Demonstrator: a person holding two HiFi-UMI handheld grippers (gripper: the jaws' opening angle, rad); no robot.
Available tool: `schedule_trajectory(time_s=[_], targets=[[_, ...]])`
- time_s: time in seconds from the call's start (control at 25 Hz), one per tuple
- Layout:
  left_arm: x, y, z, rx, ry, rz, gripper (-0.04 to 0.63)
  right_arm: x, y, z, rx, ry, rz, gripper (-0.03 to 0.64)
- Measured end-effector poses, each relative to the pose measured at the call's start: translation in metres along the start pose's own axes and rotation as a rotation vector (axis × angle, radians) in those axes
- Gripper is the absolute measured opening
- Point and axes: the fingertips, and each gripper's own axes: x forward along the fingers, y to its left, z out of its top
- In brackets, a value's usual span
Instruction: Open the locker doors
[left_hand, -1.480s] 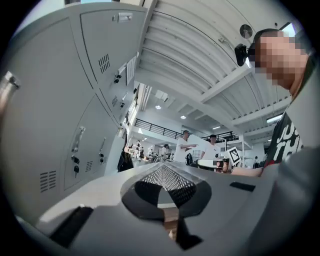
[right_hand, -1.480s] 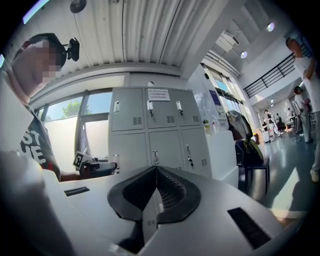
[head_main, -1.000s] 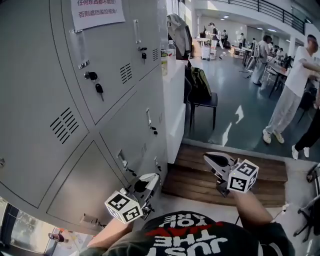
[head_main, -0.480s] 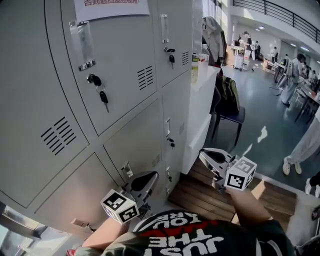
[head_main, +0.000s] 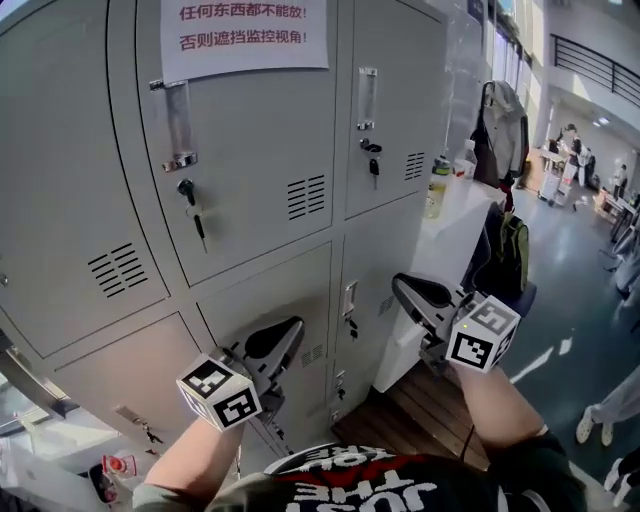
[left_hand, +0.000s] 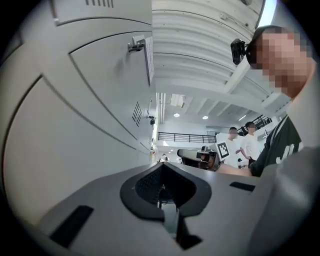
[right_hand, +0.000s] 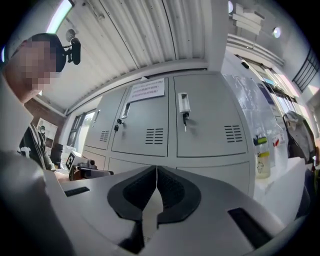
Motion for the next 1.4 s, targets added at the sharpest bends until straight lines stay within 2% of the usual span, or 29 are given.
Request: schedule_trajectory(time_s=[0.28, 0.52, 0.68, 0.88, 1.0, 1.04, 1.16, 1.4], targets=[[0.033, -0.012, 0.077, 0.108, -0.033, 0.008, 0.005, 0.027, -0.014, 0.072, -0.144, -0.067, 0.014, 0.035], [0.047, -0.026, 0.135, 0.180, -0.059, -0.003, 0.005, 0.049, -0.023, 0.134, -0.189, -0.113, -0.012, 0.035], [0.057, -0.026, 0.165, 0.202, -0.077, -0.017, 0.005, 0.069, -0.034, 0.167, -0.160, -0.117, -0.007, 0.037], [0.072, -0.023, 0.187, 0.166, -0.061, -0.031, 0.005, 0.097, -0.066, 0.202, -0.143, -0.124, -0.053, 0.037], [0.077, -0.026, 0.192, 0.176, -0.057, -0.035, 0.005, 0.114, -0.082, 0.212, -0.108, -0.122, -0.052, 0.040], [0.078, -0.028, 0.192, 0.181, -0.057, -0.037, 0.005, 0.118, -0.086, 0.213, -0.093, -0.122, -0.043, 0.051], [0.079, -0.030, 0.194, 0.187, -0.058, -0.042, 0.005, 0.128, -0.090, 0.214, -0.044, -0.119, 0.012, 0.154], [0.074, -0.024, 0.196, 0.183, -0.058, -0.033, 0.005, 0.145, -0.085, 0.220, -0.062, -0.104, 0.058, 0.190]])
